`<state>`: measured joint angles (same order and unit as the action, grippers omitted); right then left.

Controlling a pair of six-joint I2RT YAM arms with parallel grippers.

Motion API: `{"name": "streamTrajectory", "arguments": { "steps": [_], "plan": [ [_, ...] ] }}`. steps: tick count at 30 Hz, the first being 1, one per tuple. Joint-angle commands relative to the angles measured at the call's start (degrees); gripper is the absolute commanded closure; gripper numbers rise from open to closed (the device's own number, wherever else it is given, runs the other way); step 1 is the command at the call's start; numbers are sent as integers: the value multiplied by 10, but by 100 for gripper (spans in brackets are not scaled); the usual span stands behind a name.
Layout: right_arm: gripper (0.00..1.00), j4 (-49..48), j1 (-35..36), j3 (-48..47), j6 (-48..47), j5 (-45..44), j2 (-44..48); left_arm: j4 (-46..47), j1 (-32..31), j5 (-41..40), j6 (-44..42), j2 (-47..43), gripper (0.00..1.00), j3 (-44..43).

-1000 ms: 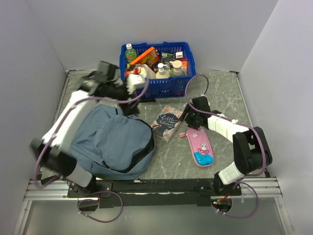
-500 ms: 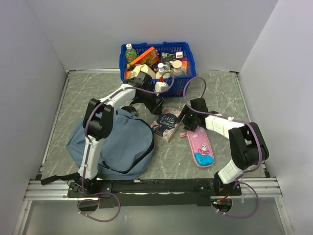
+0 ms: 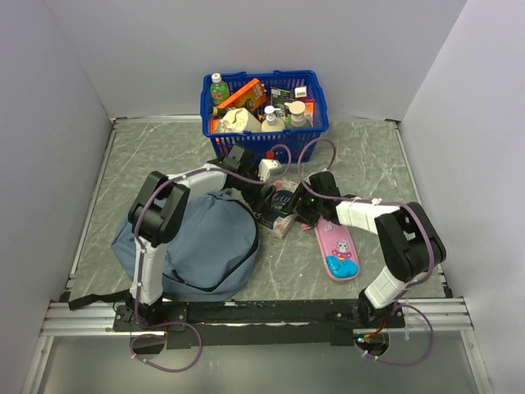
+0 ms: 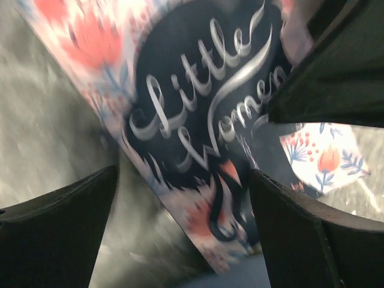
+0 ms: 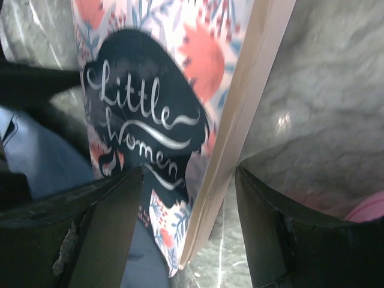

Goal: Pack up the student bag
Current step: Pick up the book from the center of the board.

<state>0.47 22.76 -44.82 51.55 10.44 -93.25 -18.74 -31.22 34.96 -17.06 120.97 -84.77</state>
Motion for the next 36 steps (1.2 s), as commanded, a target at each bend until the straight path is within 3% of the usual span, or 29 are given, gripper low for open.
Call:
{"name": "streamTrajectory", "arguments": {
  "steps": [1, 3, 6, 11, 14, 17, 24, 26, 29, 36],
  "plan": [
    [29, -28, 11, 36, 35, -30, 29, 59, -17, -127, 47, -36, 4, 53],
    [30, -35, 18, 41, 36, -36, 34, 82, -17, -118, 50, -50, 4, 89],
    [30, -43, 20, 41, 45, -36, 26, 53, -19, -42, 48, -22, 4, 65],
    [30, -136, 22, 64, 60, 4, 5, 34, -23, 118, 18, -26, 4, 57],
    [32, -195, 22, 76, 72, 32, 14, 23, -26, 168, 10, -47, 4, 56],
    [35, -272, 22, 104, 83, 46, 54, 7, -33, 181, -1, -57, 4, 58],
    [47, -321, 22, 113, 89, 57, 98, 12, -38, 196, -11, -68, 4, 72],
    [47, -351, 21, 130, 94, 56, 111, 10, -40, 196, -15, -70, 4, 72],
    [41, -319, 21, 108, 68, 51, 138, 12, -41, 195, -20, -69, 4, 69],
    [41, -312, 23, 108, 87, 39, 92, 6, -44, 189, -30, -75, 4, 65]
  ]
}}
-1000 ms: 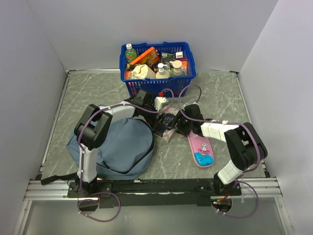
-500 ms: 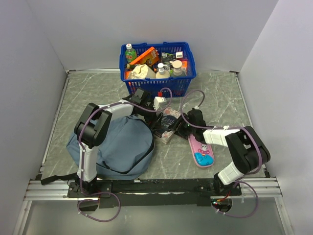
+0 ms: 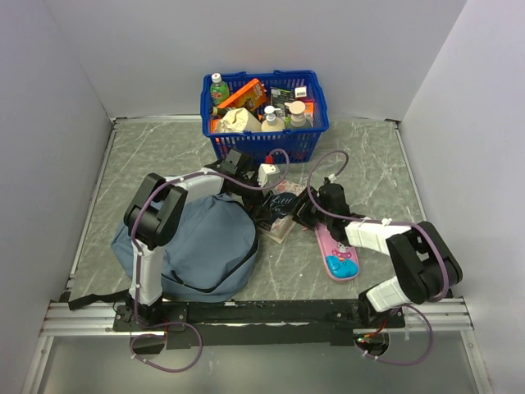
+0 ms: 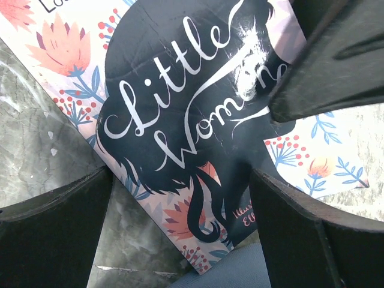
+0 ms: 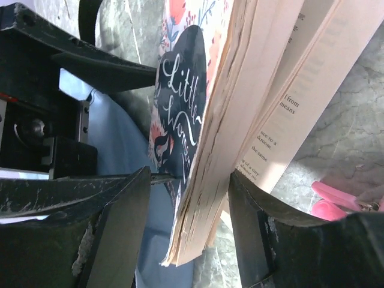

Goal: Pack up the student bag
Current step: Pick up the book from the center of the board.

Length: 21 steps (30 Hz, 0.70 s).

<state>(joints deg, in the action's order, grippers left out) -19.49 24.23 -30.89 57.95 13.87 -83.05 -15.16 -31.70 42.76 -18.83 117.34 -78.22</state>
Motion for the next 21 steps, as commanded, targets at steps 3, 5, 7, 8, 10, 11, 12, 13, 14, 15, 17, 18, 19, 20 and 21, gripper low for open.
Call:
{"name": "streamTrajectory", "arguments": {
  "steps": [3, 5, 7, 8, 10, 11, 12, 13, 14, 15, 17, 18, 19, 20, 21],
  "plan": [
    [49, -140, 9, -32, 23, 9, -26, -29, -40, 112, -11, -42, 4, 3],
    [51, -129, 12, -44, 12, 6, -33, -31, -40, 115, -11, -43, 4, 3],
    [55, -97, 18, -63, 0, 1, -47, -36, -42, 115, -14, -47, 4, -3],
    [62, -89, 19, -67, -4, -6, -48, -43, -42, 115, -15, -48, 4, -6],
    [78, -65, 21, -71, -14, -20, -44, -70, -44, 105, -24, -56, 4, -18],
    [85, -61, 22, -69, -18, -24, -40, -85, -44, 96, -36, -68, 4, -33],
    [91, -55, 22, -66, -21, -28, -34, -100, -44, 87, -43, -76, 4, -42],
    [100, -36, 22, -65, -27, -35, -20, -141, -43, 56, -52, -85, 4, -54],
    [100, -25, 21, -66, -28, -45, -13, -162, -44, 37, -70, -106, 4, -79],
    [100, -18, 21, -70, -39, -46, -6, -187, -43, 18, -80, -119, 4, -94],
    [100, 7, 22, -72, -44, -54, 7, -252, -39, -36, -97, -161, 4, -139],
    [100, 8, 19, -71, -49, -53, 10, -275, -39, -60, -103, -173, 4, -155],
    [100, 8, 18, -70, -51, -53, 17, -299, -39, -77, -108, -185, 4, -171],
    [100, 9, 18, -70, -54, -53, 22, -351, -38, -100, -102, -207, 4, -196],
    [100, 12, 17, -72, -63, -53, 25, -376, -36, -107, -103, -218, 4, -202]
  ]
}}
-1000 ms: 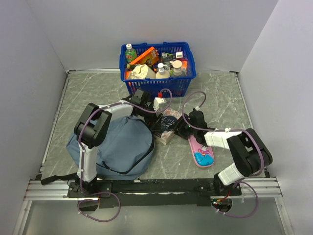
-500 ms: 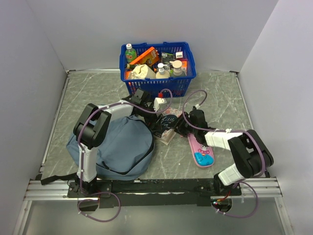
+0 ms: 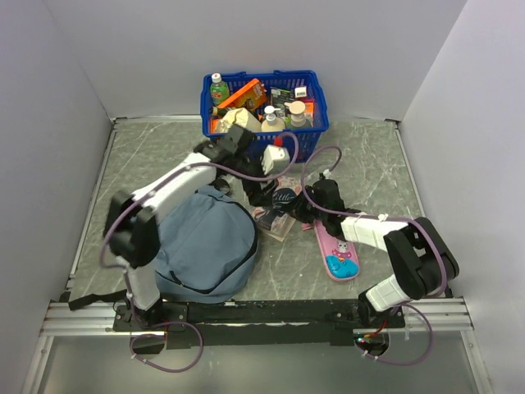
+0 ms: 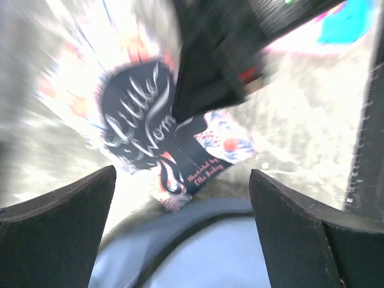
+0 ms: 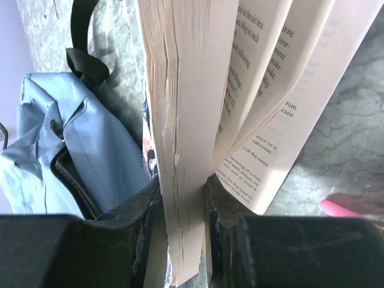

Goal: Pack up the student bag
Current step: Pick up the book from the center of the board.

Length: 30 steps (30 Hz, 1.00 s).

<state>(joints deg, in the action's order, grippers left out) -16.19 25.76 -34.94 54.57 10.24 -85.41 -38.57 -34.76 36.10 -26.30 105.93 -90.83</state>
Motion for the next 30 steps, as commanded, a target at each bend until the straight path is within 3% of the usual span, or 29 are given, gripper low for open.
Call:
{"name": "streamTrajectory", "arguments": {
  "steps": [1, 3, 6, 9, 11, 17, 21, 27, 30],
  "plan": [
    [100, -19, 2, -33, -35, -16, 55, -157, -7, -49, -19, -116, 4, -74],
    [100, -9, 3, -42, -47, -15, 60, -163, -6, -63, 35, -158, 4, -10],
    [100, -3, -1, -48, -52, -13, 62, -199, -7, -53, 1, -209, 4, 76],
    [100, -9, -5, -43, -44, -4, 65, -103, -55, -155, 13, -341, 4, 214],
    [100, -13, -9, -42, -42, 0, 62, -75, -79, -187, 13, -380, 4, 272],
    [100, -3, -9, -45, -40, 0, 67, -53, -127, -237, 33, -413, 1, 347],
    [100, -10, -10, -36, -37, -1, 72, -27, -147, -270, 24, -417, 5, 390],
    [100, -10, -10, -30, -32, -4, 69, -14, -170, -250, 41, -410, 2, 404],
    [100, -17, -11, -28, -27, -2, 67, 10, -183, -287, 33, -406, 11, 425]
  ]
}}
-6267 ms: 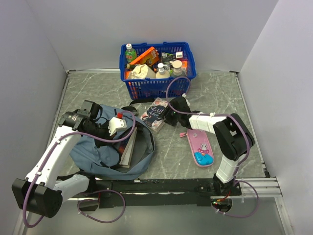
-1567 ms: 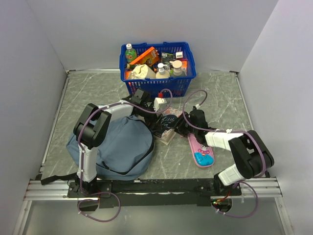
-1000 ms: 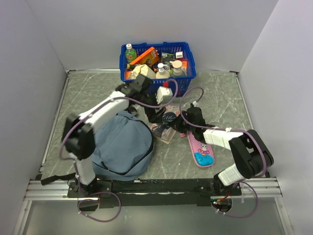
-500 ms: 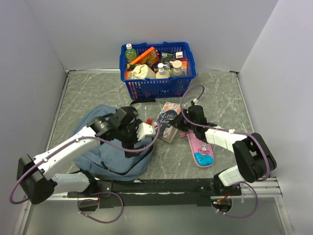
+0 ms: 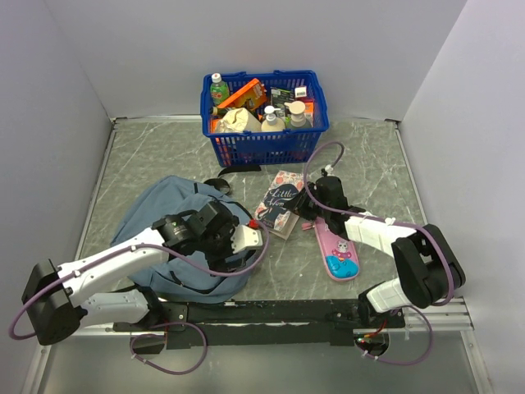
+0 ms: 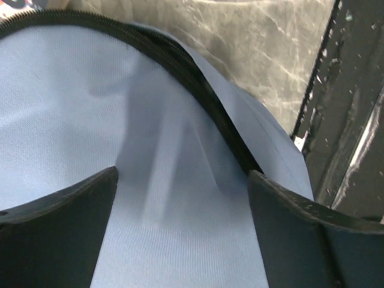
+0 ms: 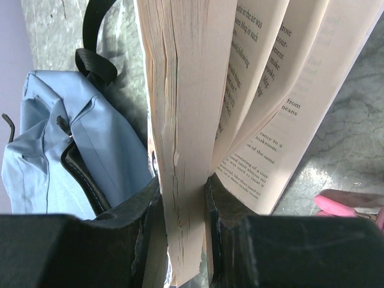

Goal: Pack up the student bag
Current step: Pick up the book from the center of the board, then place the book in the student bag.

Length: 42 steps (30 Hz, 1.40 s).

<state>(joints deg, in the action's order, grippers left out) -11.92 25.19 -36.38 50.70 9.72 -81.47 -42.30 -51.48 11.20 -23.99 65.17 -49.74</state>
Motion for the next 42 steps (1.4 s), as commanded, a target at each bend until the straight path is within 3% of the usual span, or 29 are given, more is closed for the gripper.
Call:
{"name": "streamTrajectory", "arguments": {
  "steps": [1, 2, 4, 5, 8, 14, 22, 31, 33, 37, 42],
  "plan": [
    [100, -60, -5, -12, 12, 4, 28, 57, -21, -49, 5, 5, 15, 24],
    [100, -61, -5, -11, 12, 6, 28, 64, -23, -60, 3, 7, 31, 27],
    [100, -59, -5, -10, 12, 4, 33, 78, -26, -92, -4, 13, 52, 28],
    [100, -57, -6, -11, 11, 3, 36, 79, -25, -98, -9, 14, 76, 29],
    [100, -43, -6, -16, 5, 3, 51, 79, -25, -101, -13, 15, 99, 27],
    [100, -9, -11, -26, -9, 11, 101, 48, -23, -132, -50, 8, 99, -21],
    [100, 47, -19, -28, -18, 73, 223, 28, 43, -130, -72, -52, 99, -156],
    [100, 117, 1, -11, 5, 196, 302, 71, 60, -119, -48, -130, 99, -103],
    [100, 141, 18, -15, 5, 194, 307, 70, 60, -105, -42, -137, 99, -96],
    [100, 77, 42, -4, 72, 215, 287, 69, 60, -72, -21, -128, 99, -105],
    [100, 117, 95, -60, 57, 246, 208, 71, 60, -58, -12, -118, 99, -128]
  ]
}}
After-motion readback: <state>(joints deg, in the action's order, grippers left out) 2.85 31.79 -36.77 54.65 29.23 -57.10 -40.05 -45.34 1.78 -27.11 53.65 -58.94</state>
